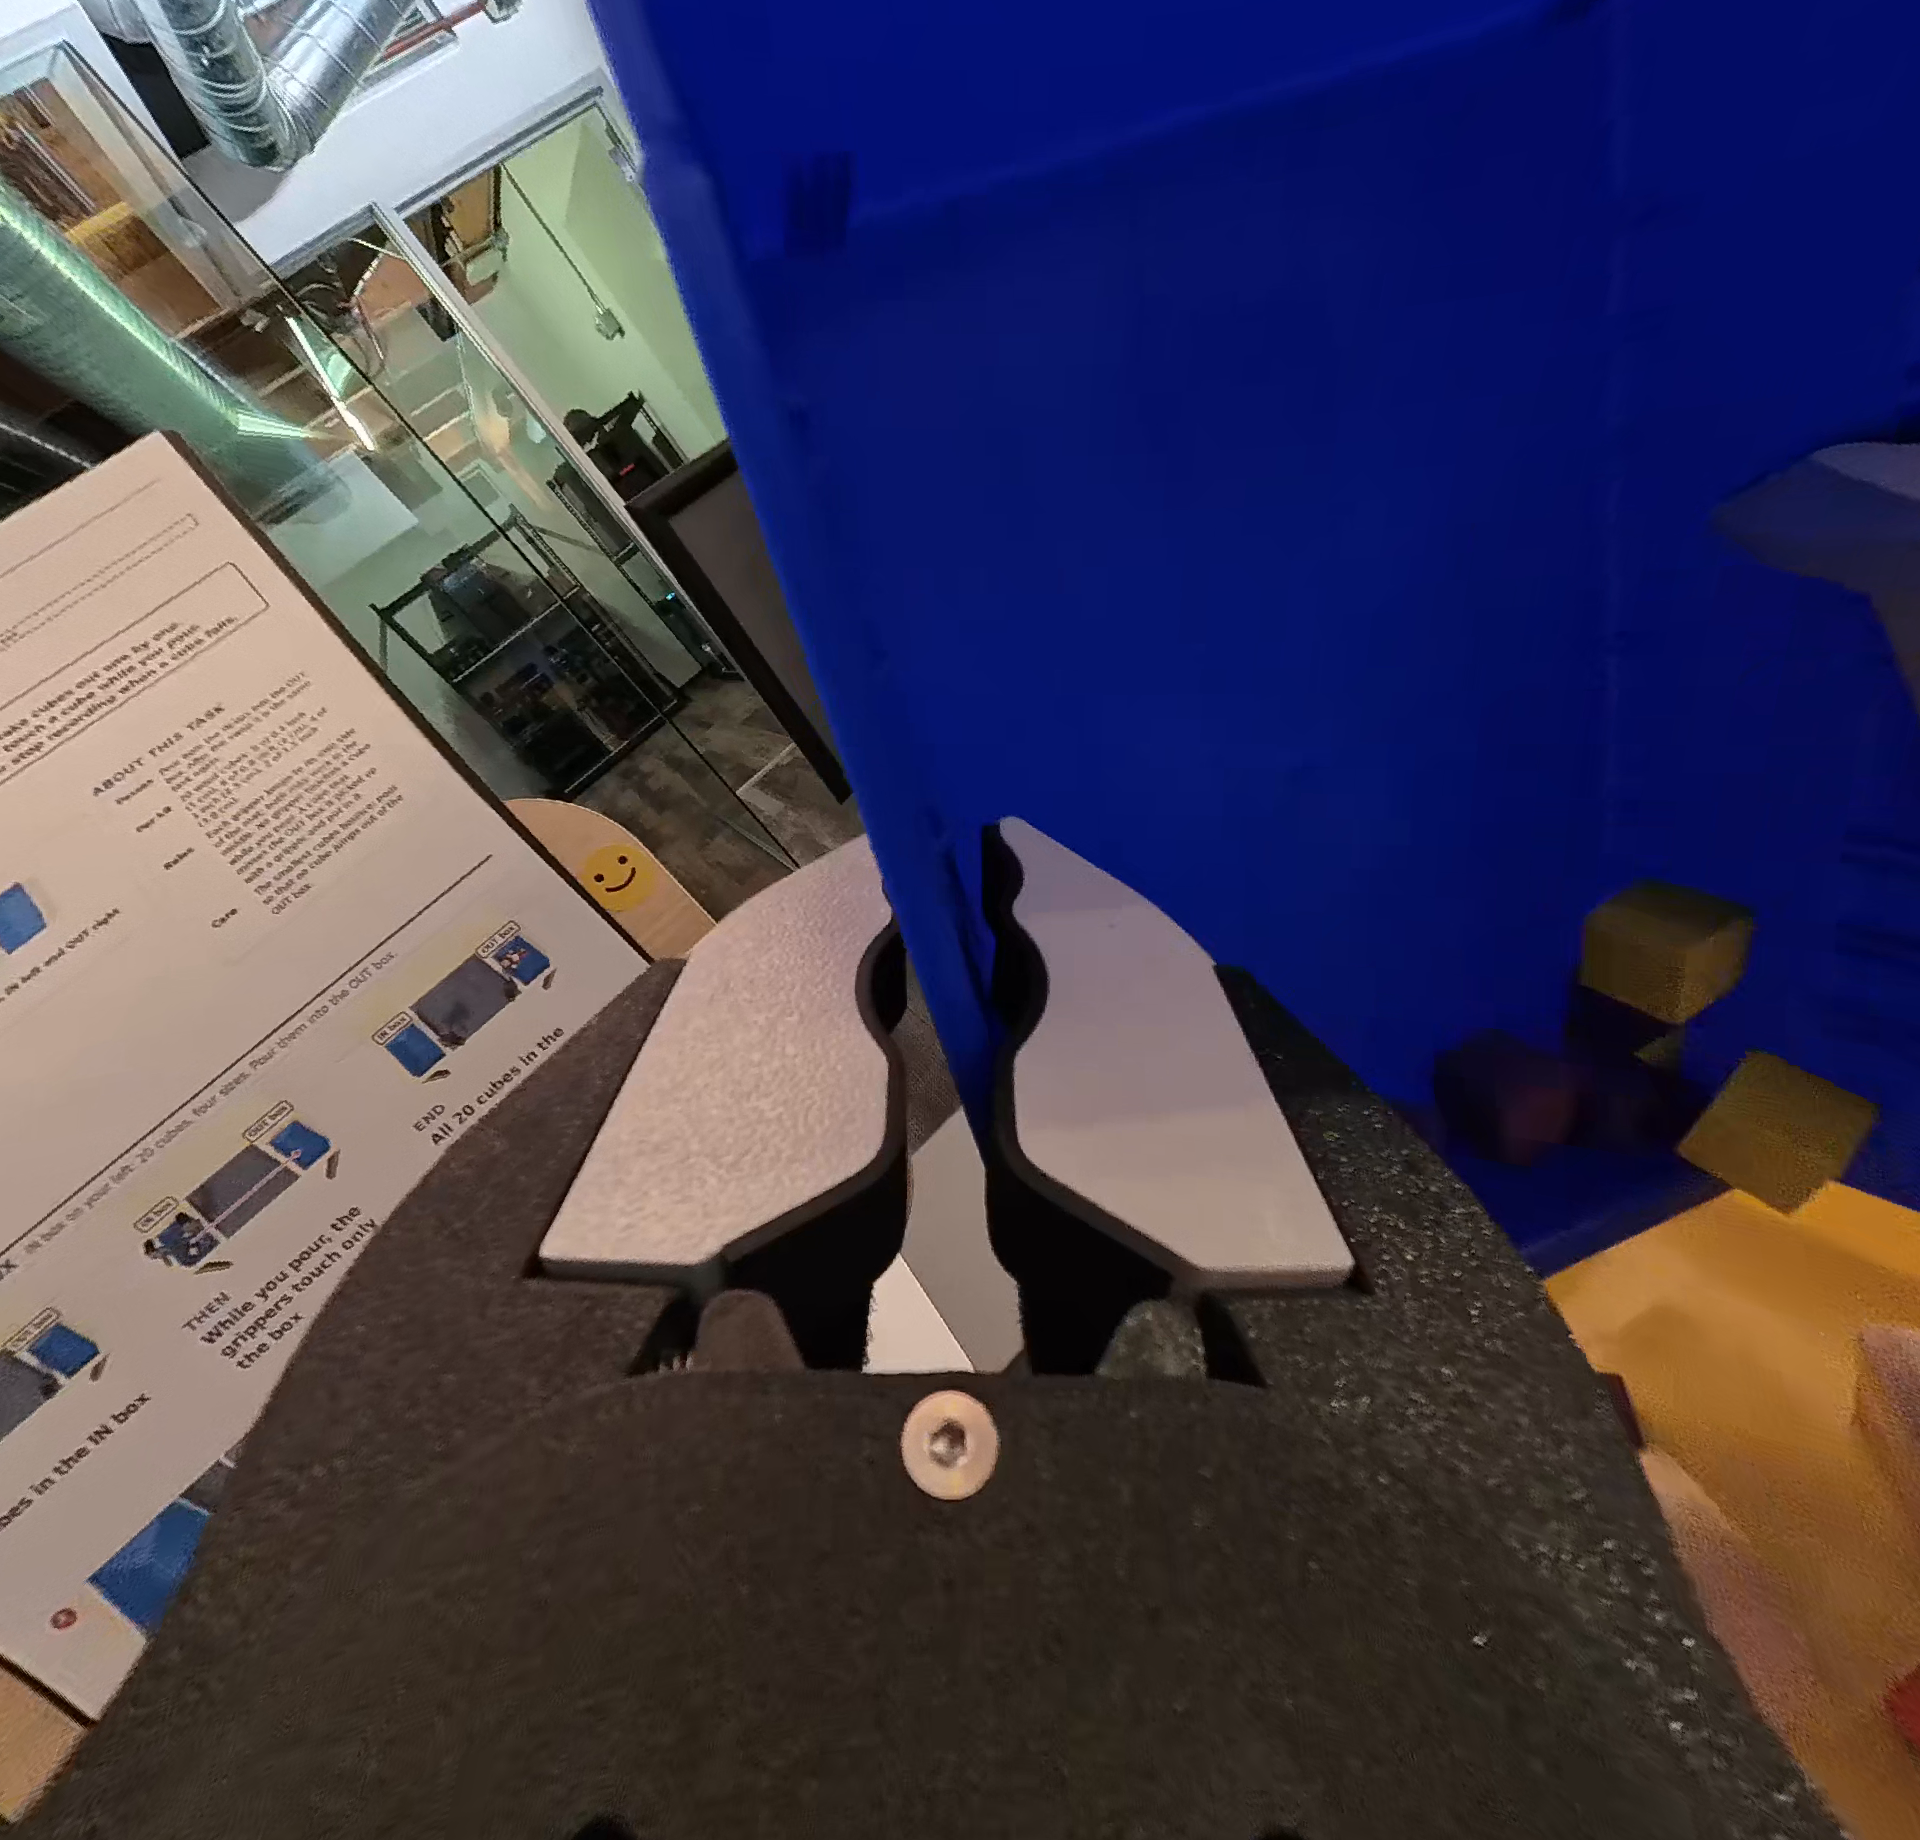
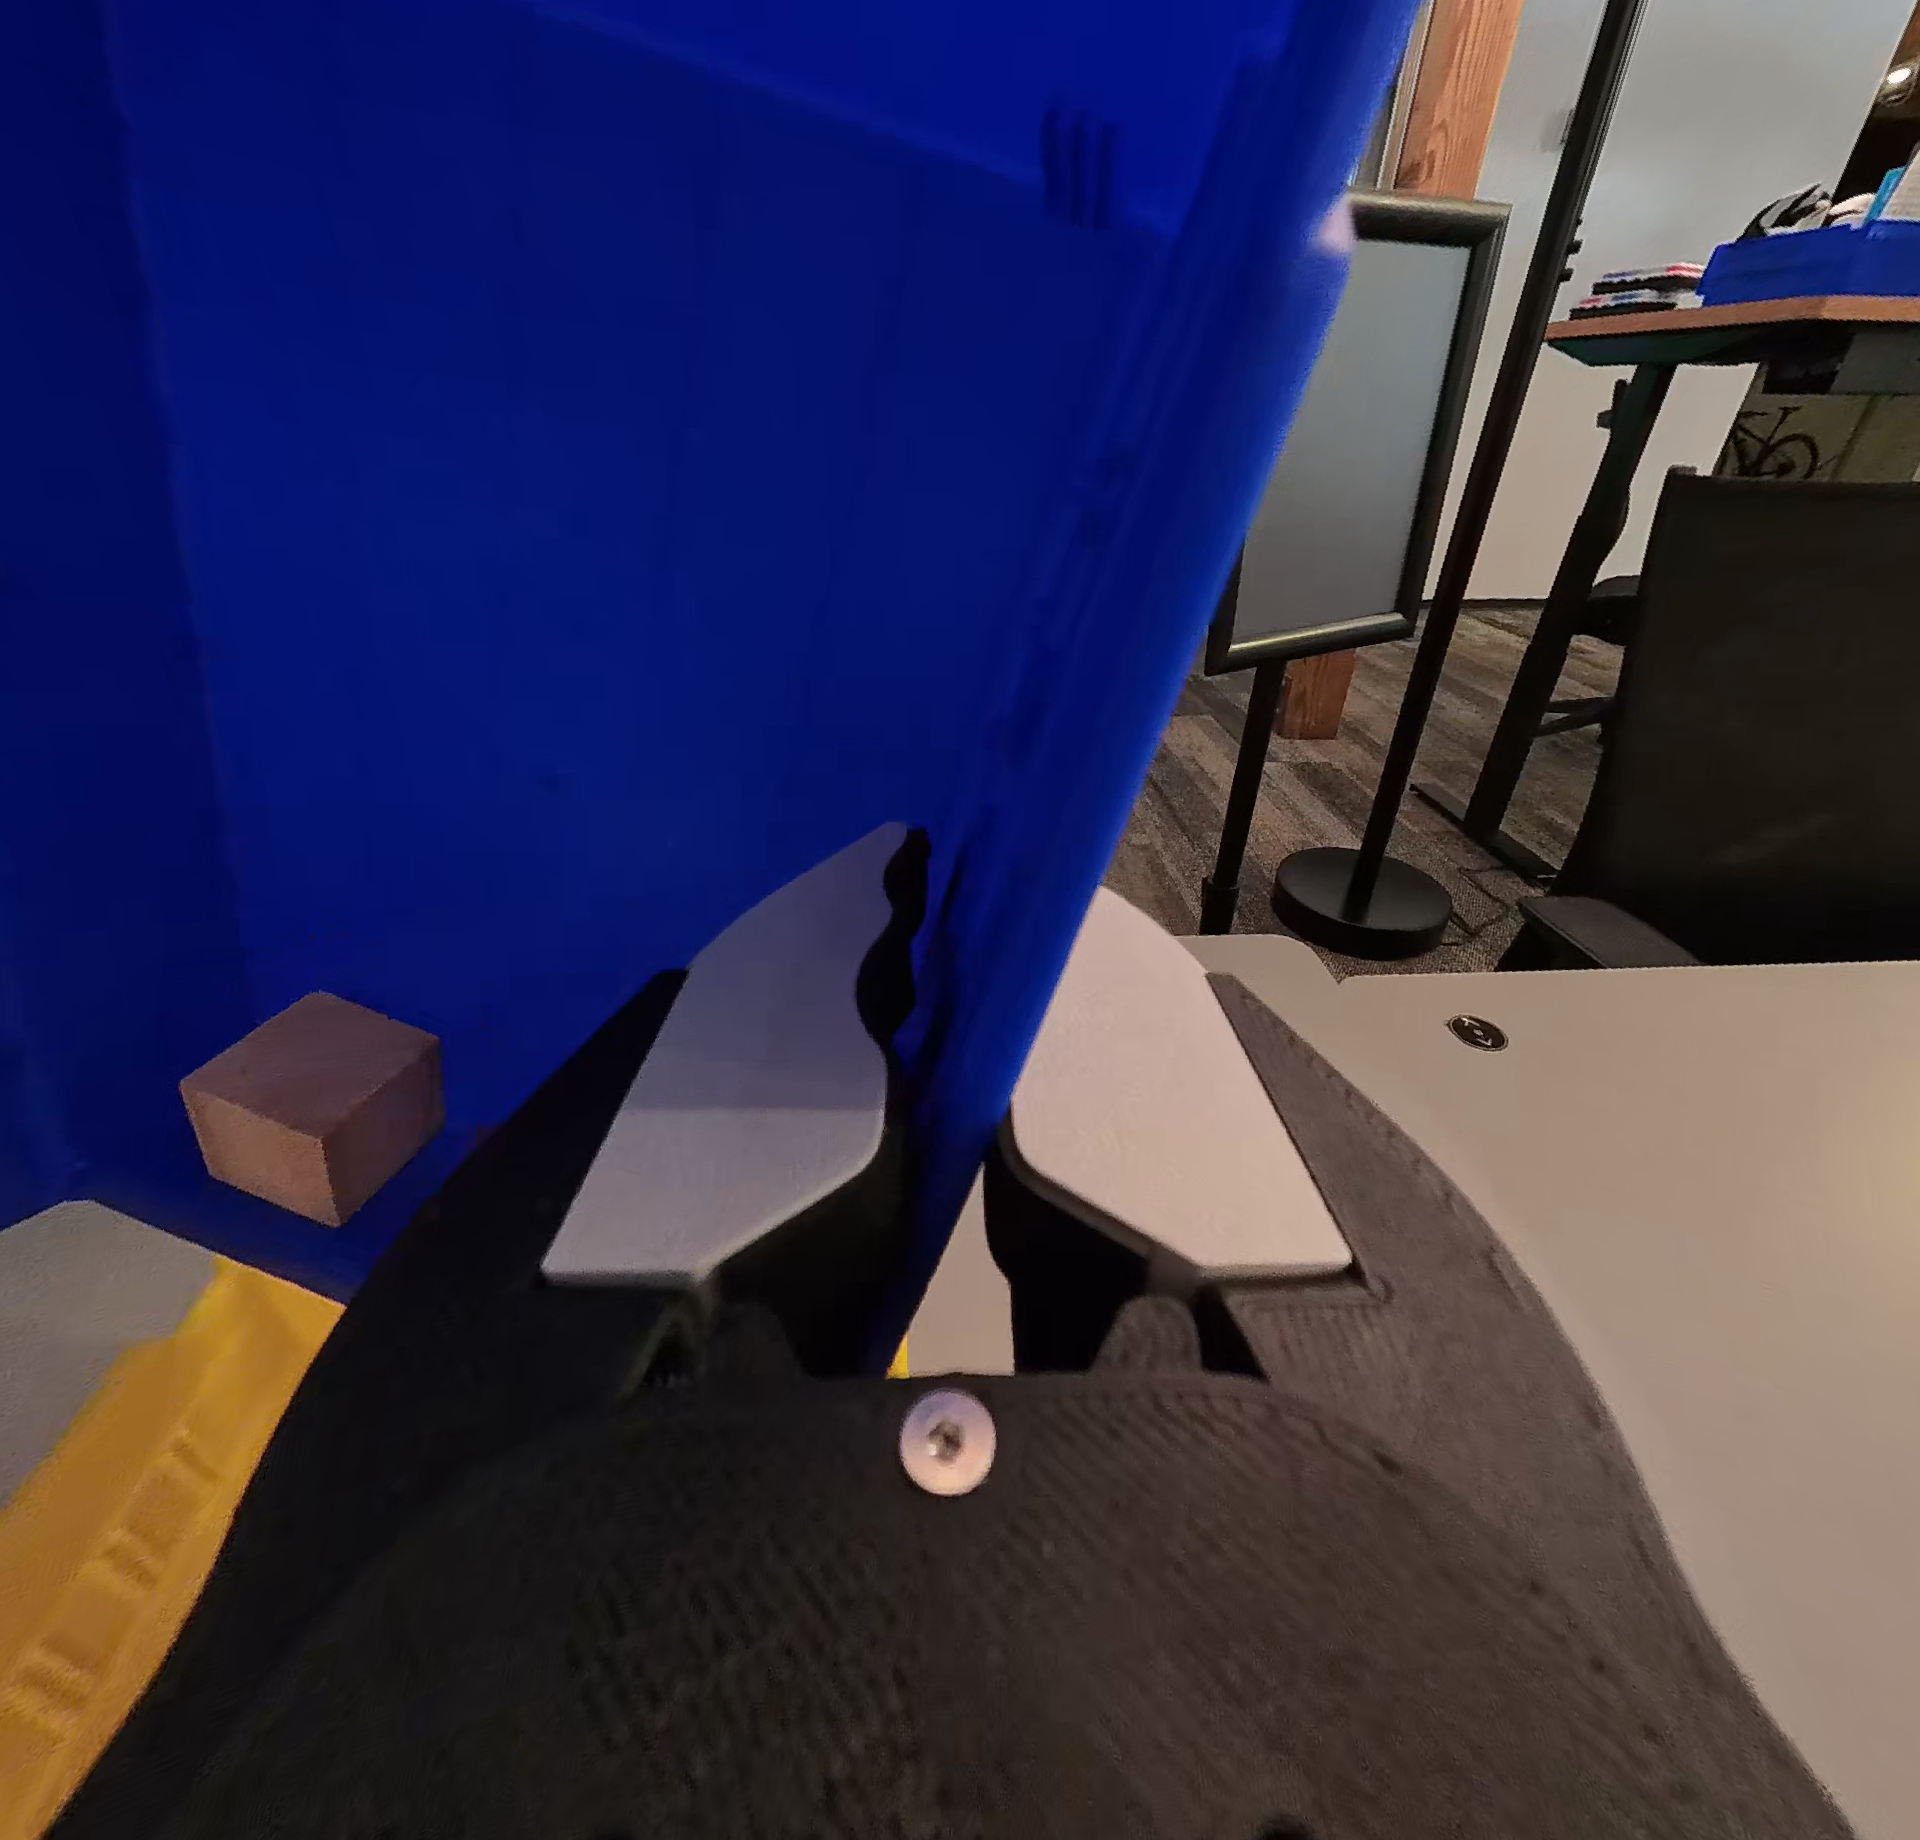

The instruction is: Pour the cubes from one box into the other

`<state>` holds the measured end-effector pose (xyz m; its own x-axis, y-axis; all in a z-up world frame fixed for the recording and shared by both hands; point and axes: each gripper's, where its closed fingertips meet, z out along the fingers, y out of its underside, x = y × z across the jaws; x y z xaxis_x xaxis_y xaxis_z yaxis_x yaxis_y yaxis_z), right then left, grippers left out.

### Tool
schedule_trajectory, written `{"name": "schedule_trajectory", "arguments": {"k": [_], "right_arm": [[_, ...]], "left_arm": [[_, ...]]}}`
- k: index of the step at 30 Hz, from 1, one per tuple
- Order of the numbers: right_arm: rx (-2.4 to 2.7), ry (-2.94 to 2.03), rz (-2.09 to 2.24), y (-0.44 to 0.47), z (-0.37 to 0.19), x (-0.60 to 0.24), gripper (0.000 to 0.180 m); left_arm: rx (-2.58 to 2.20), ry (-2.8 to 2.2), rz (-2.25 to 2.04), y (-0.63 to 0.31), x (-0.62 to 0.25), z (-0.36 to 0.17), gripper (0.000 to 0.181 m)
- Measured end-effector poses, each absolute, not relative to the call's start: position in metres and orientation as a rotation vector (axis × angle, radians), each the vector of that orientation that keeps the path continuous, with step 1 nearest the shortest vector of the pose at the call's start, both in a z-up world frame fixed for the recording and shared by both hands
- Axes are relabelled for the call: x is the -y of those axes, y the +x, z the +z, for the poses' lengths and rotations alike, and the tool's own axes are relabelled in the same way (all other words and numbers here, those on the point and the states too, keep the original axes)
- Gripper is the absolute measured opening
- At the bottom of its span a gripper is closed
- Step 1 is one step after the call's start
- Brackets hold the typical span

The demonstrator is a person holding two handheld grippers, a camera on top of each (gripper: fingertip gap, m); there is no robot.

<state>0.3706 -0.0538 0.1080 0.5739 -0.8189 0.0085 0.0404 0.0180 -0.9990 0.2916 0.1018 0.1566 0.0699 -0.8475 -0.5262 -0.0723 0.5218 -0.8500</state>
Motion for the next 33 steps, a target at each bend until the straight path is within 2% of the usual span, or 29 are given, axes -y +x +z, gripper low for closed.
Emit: {"name": "schedule_trajectory", "arguments": {"k": [29,30,33], "right_arm": [[-0.581,-1.173,-0.875,0.340,0.156,0.072,0.010],[-0.581,-1.174,-0.874,0.340,0.156,0.073,0.014],[-0.580,-1.174,-0.874,0.339,0.157,0.072,0.010]], "left_arm": [[-1.241,-0.656,-0.745,0.252,-0.077,0.201,0.012],[-1.242,-0.657,-0.744,0.252,-0.077,0.201,0.013],[-1.241,-0.656,-0.744,0.251,-0.077,0.202,0.013]]}}
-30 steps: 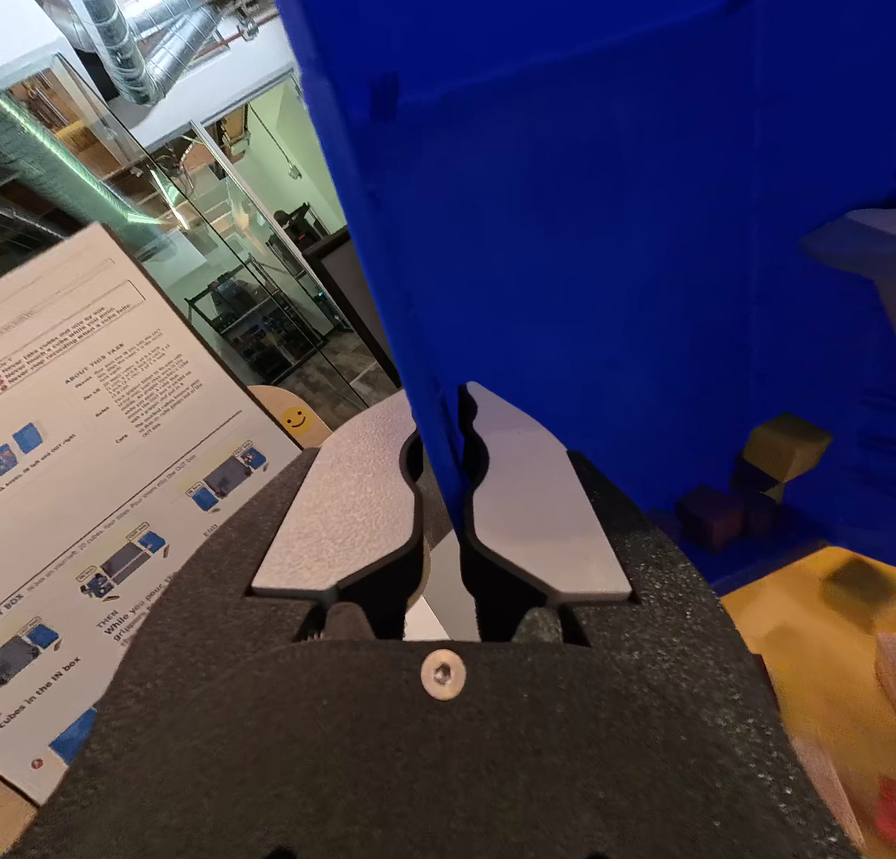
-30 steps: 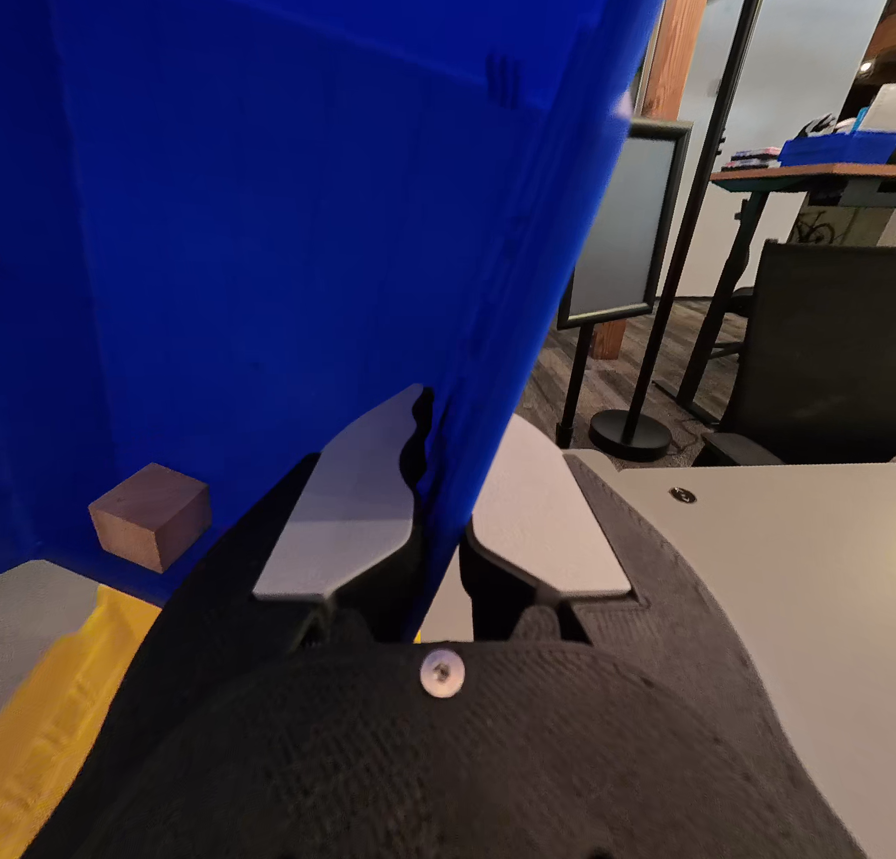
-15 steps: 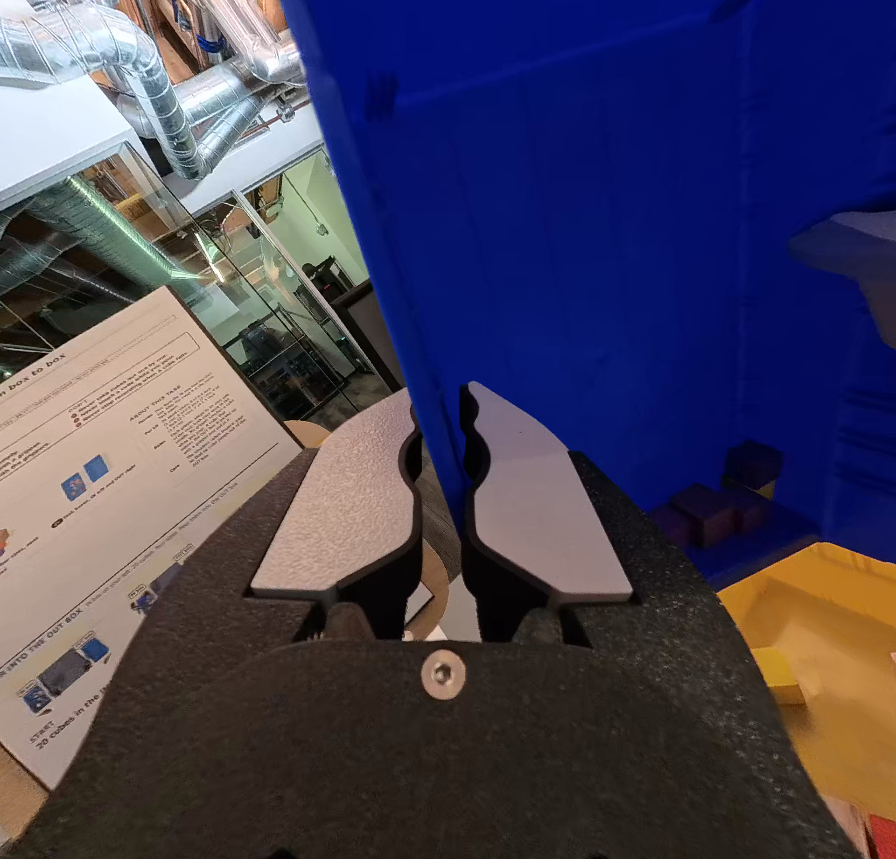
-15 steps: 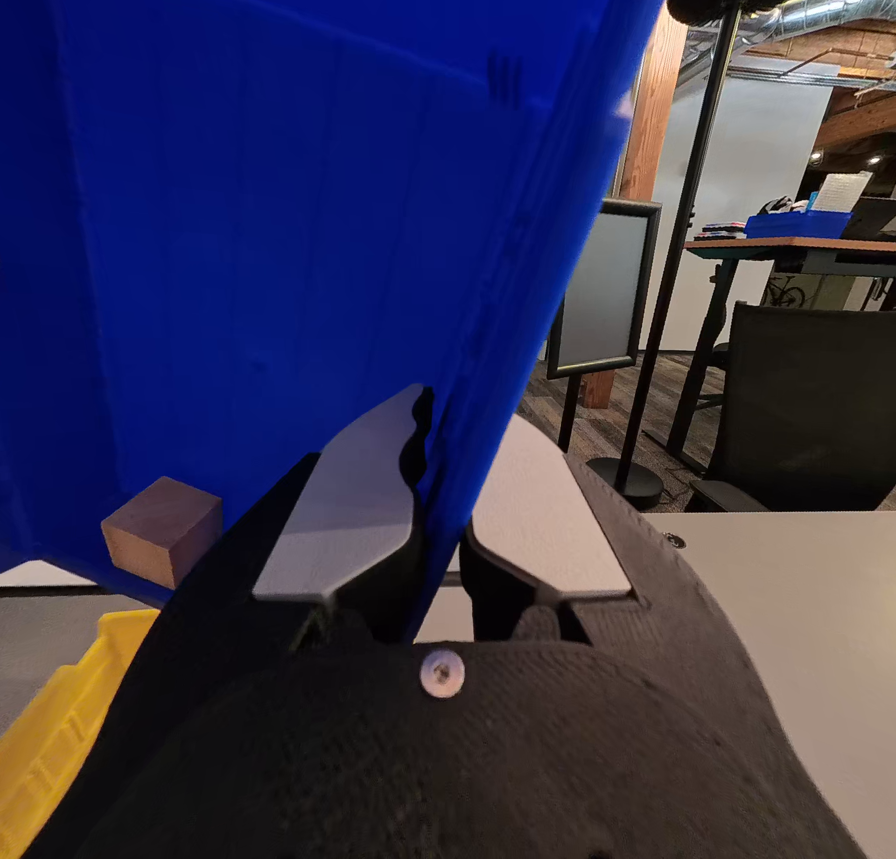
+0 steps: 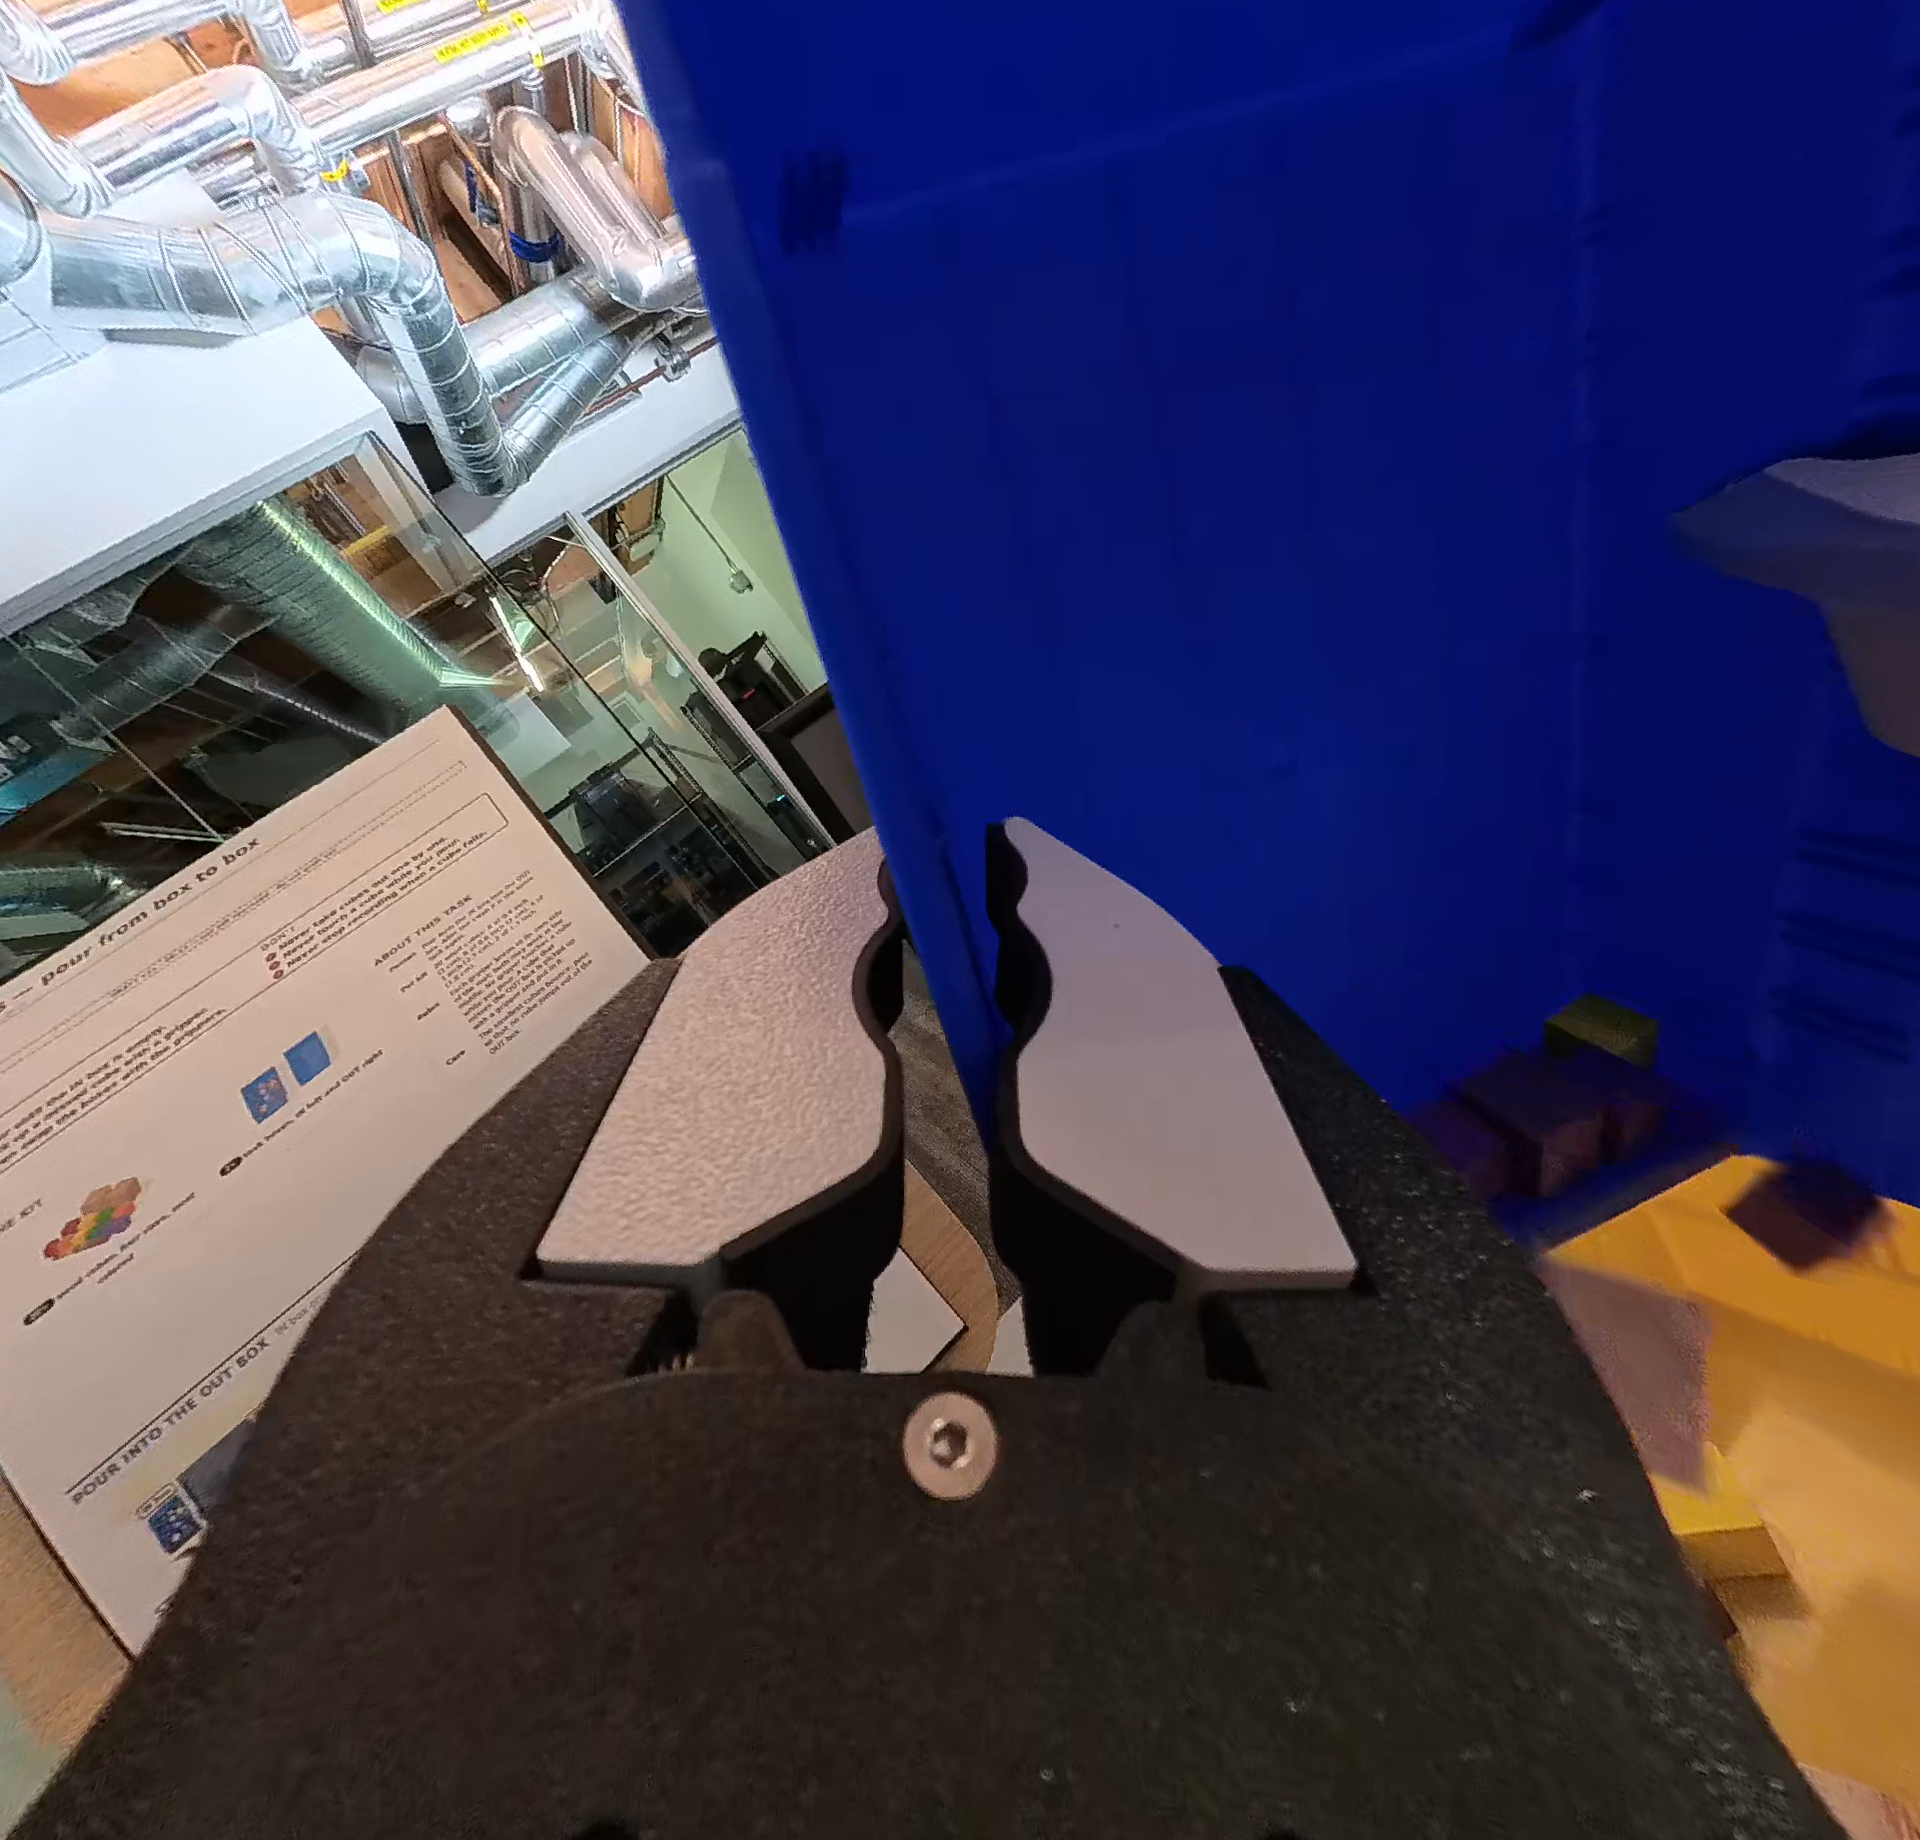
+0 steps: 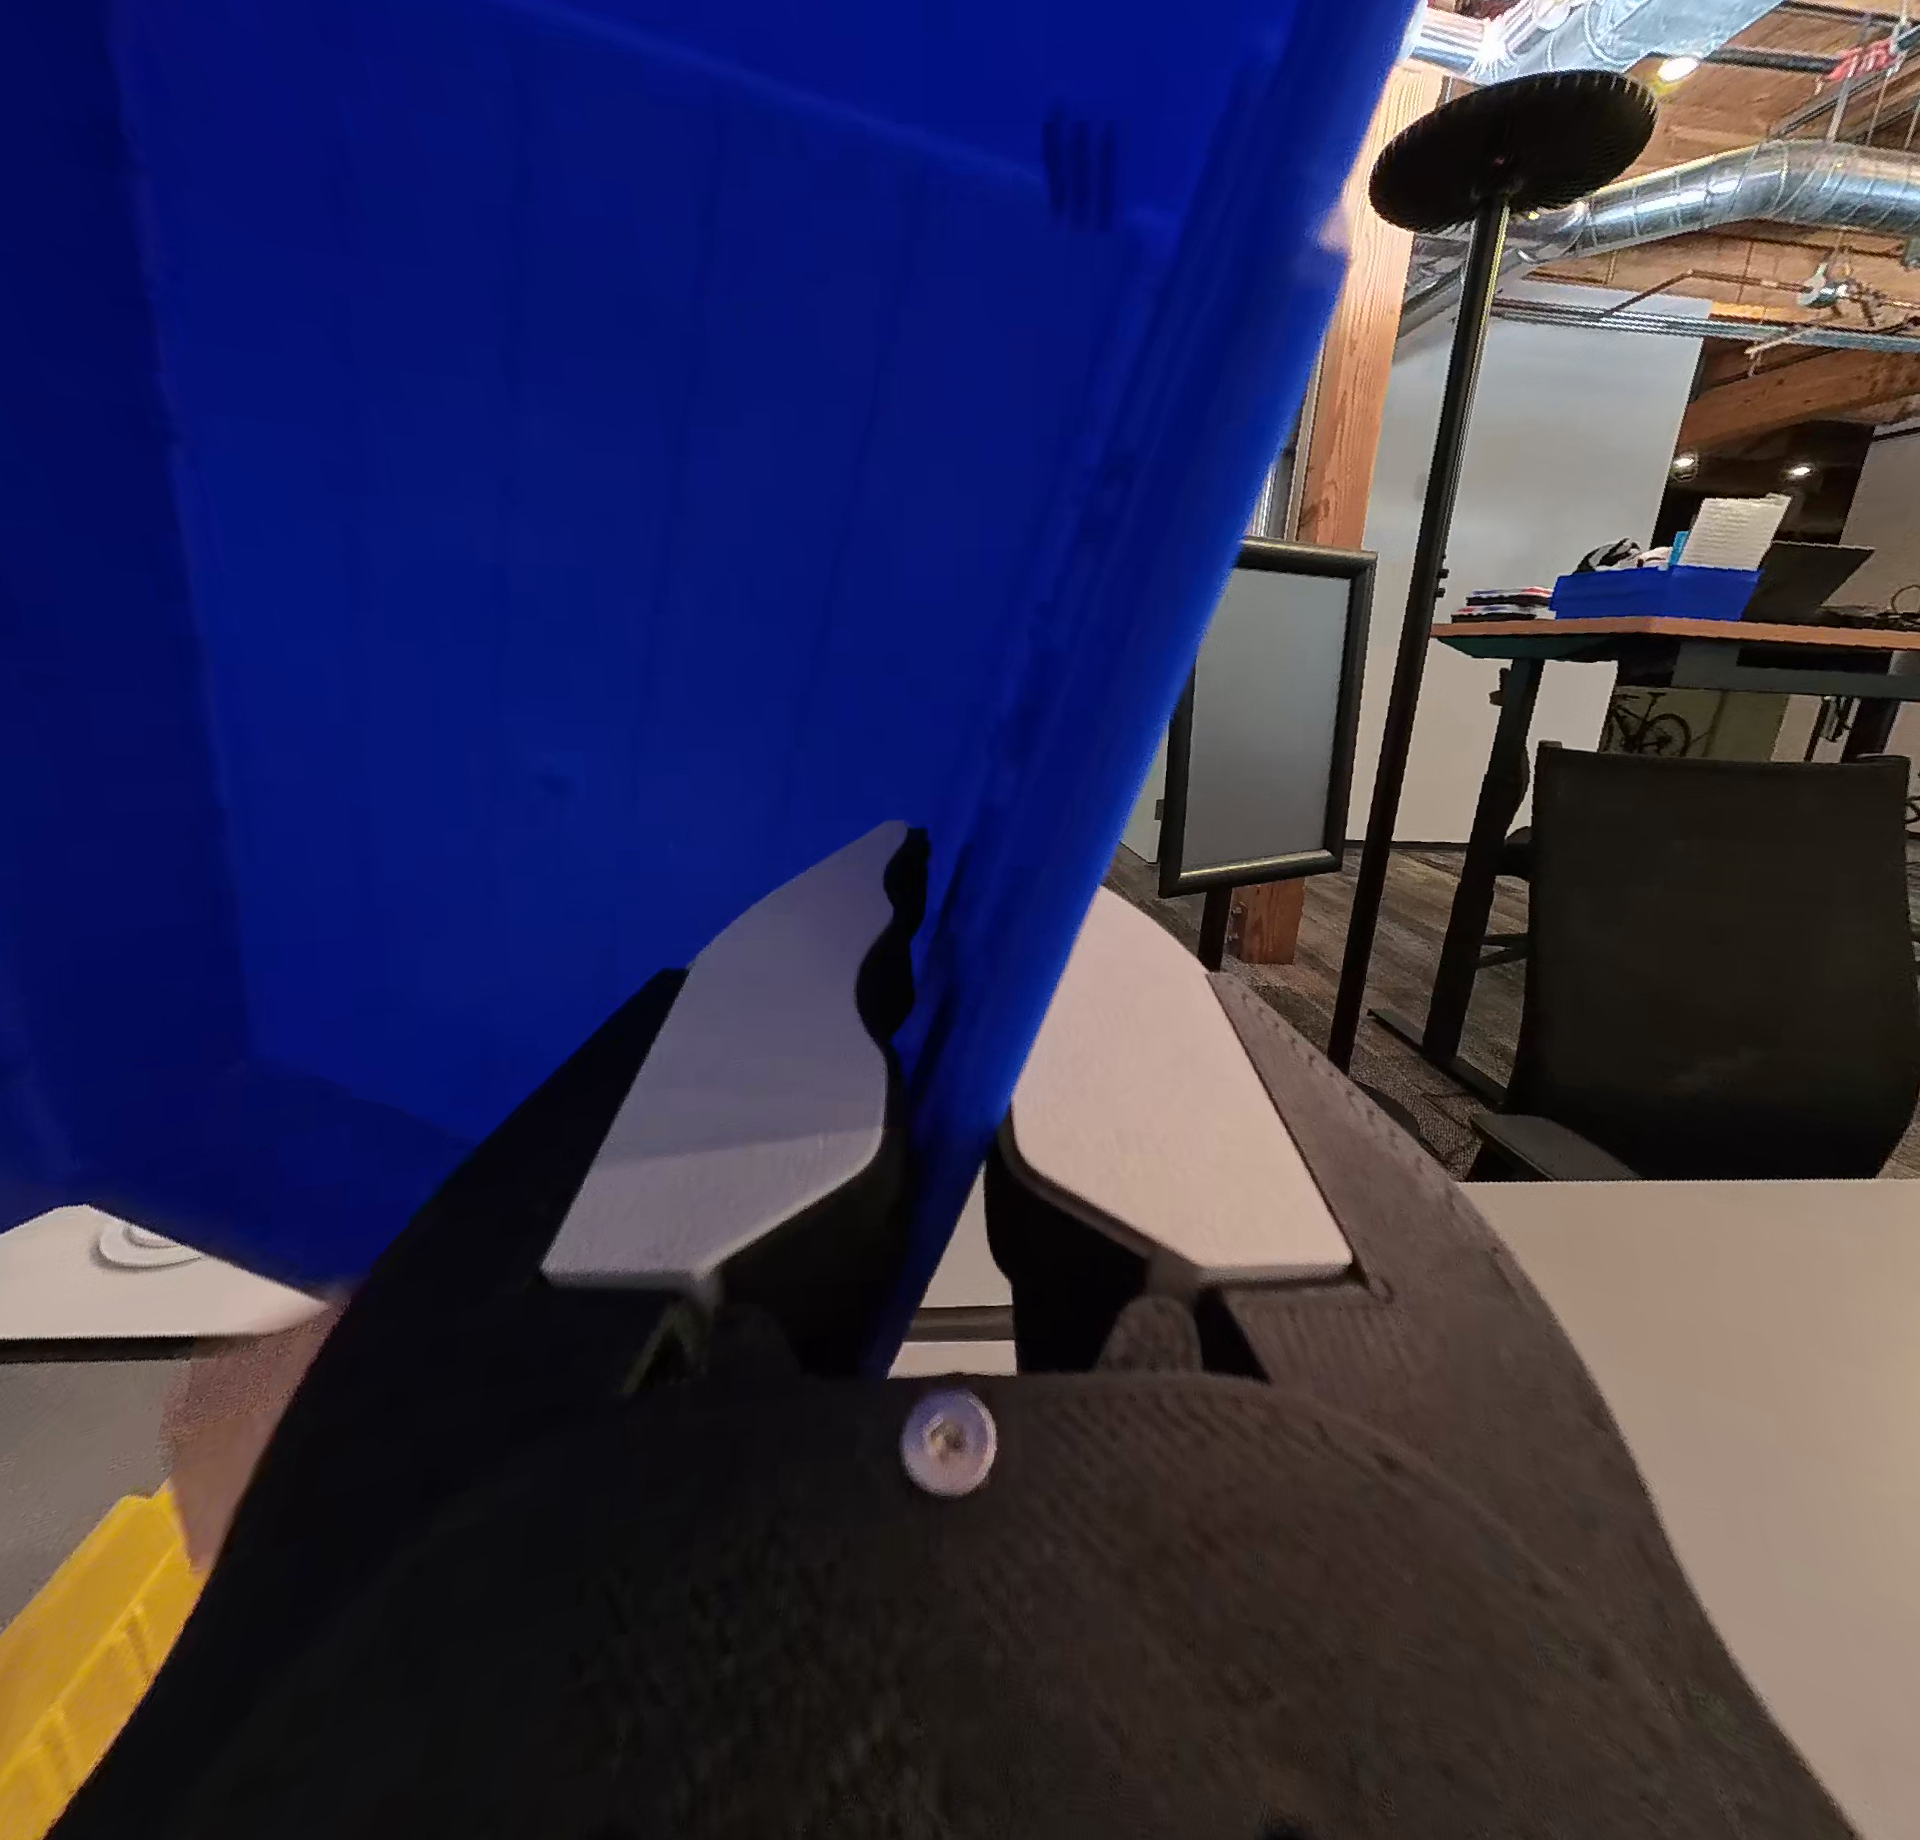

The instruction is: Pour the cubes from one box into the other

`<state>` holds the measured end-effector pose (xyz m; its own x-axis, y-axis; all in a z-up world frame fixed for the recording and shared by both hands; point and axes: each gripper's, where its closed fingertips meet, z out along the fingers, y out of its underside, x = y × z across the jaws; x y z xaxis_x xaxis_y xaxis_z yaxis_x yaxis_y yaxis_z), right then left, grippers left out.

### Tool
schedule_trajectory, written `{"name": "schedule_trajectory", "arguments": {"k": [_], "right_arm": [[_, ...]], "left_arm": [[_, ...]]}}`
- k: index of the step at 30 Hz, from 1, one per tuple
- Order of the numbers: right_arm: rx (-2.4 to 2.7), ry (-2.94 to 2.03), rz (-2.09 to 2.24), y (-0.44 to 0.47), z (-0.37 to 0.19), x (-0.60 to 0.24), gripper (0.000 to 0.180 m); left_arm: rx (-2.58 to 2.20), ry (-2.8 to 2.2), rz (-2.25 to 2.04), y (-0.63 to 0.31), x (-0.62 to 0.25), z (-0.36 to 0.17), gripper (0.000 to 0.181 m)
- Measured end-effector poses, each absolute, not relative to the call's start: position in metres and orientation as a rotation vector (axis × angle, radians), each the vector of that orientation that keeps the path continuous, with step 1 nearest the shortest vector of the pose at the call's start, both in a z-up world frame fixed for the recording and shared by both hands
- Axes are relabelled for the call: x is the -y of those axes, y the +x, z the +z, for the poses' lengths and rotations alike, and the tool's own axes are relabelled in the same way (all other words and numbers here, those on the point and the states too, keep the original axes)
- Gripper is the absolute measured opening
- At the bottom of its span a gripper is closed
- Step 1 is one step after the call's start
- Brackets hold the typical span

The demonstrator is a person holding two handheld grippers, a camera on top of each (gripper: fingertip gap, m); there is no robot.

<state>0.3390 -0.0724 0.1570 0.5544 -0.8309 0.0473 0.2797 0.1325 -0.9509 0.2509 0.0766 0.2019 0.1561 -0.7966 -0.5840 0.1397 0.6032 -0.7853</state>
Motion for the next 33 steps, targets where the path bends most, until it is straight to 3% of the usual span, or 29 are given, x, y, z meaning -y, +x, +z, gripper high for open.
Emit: {"name": "schedule_trajectory", "arguments": {"k": [24,33], "right_arm": [[-0.543,-1.149,-0.868,0.326,0.171,0.075,0.015],[-0.610,-1.246,-0.800,0.334,0.159,0.077,0.008]], "left_arm": [[-1.211,-0.631,-0.735,0.233,-0.071,0.213,0.014],[-1.263,-0.730,-0.722,0.239,-0.068,0.200,0.016]]}}
